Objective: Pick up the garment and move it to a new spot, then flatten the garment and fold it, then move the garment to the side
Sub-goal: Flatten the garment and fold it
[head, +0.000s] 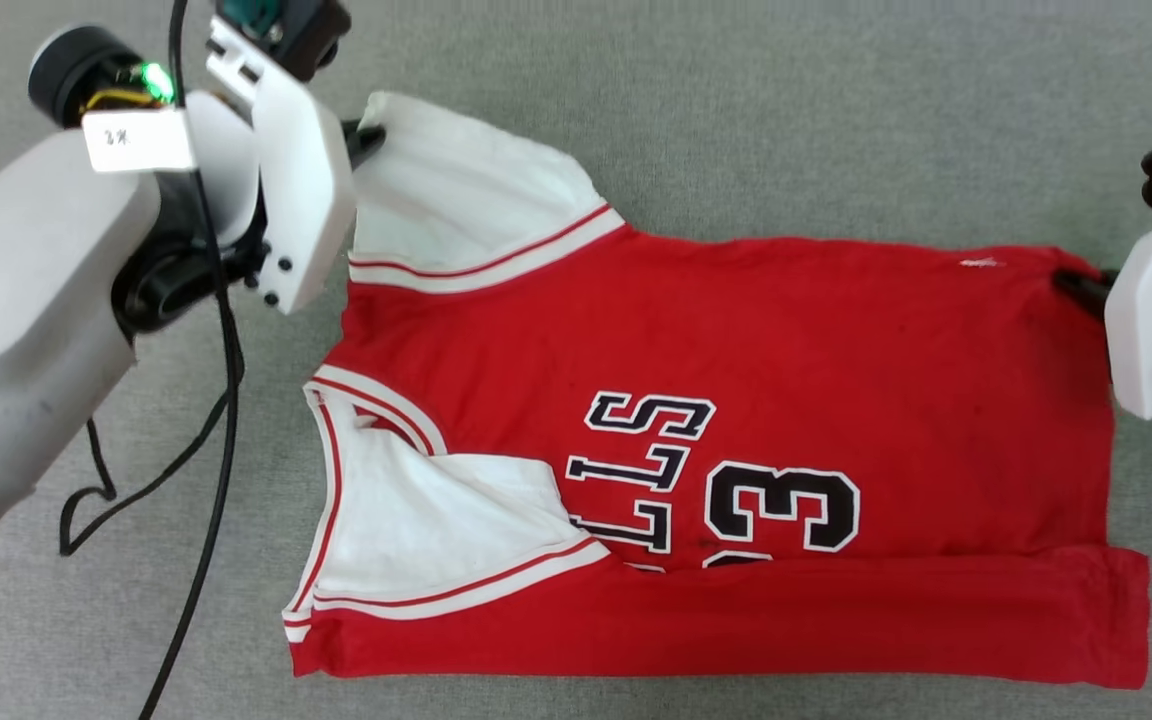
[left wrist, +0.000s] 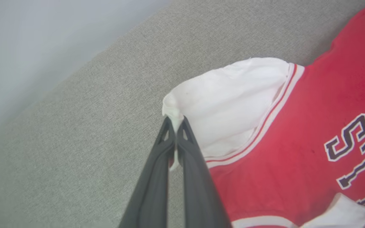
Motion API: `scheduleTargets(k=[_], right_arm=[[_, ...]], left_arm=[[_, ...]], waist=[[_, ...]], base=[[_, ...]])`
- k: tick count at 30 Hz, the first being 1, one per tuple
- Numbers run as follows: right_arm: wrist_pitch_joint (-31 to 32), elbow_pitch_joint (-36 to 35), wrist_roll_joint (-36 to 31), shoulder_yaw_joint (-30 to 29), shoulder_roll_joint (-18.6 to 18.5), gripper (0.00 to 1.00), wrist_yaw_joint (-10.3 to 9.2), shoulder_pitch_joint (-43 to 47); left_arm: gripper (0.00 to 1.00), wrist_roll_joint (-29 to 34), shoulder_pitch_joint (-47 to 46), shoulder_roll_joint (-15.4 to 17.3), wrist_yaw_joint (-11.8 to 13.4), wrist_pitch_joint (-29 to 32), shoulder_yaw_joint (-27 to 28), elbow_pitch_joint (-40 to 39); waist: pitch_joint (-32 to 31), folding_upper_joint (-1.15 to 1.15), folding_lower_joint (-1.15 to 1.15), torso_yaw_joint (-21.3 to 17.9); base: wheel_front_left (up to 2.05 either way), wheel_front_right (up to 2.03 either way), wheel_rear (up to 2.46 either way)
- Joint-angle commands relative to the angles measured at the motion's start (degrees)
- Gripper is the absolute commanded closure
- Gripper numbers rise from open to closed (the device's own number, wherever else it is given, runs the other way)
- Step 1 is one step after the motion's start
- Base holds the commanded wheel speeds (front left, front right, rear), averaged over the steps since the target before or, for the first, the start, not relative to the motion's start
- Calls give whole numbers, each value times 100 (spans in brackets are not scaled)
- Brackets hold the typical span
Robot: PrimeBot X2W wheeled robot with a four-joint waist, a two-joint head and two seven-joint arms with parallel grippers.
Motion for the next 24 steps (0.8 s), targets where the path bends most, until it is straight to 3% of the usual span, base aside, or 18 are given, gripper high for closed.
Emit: scheduleTargets(k=[1, 9, 24], right_arm=[[-159, -5, 15, 25, -55, 100, -5, 129], [-724, -133, 128, 110, -143, 100, -5, 723], [-1137, -904, 210, -341, -265, 100, -5, 2689]], left_arm=[[100, -33, 141, 48, -1, -60, -9, -47], [100, -172, 827, 372, 199, -283, -97, -513], [100, -520, 2803, 1150, 1021, -980, -419, -1731]], waist=[[-267, 0, 1, -22], [-841, 0, 1, 1], [-1604, 0, 1, 22]], base=[[0, 0, 0], [0, 0, 0], [0, 0, 0]])
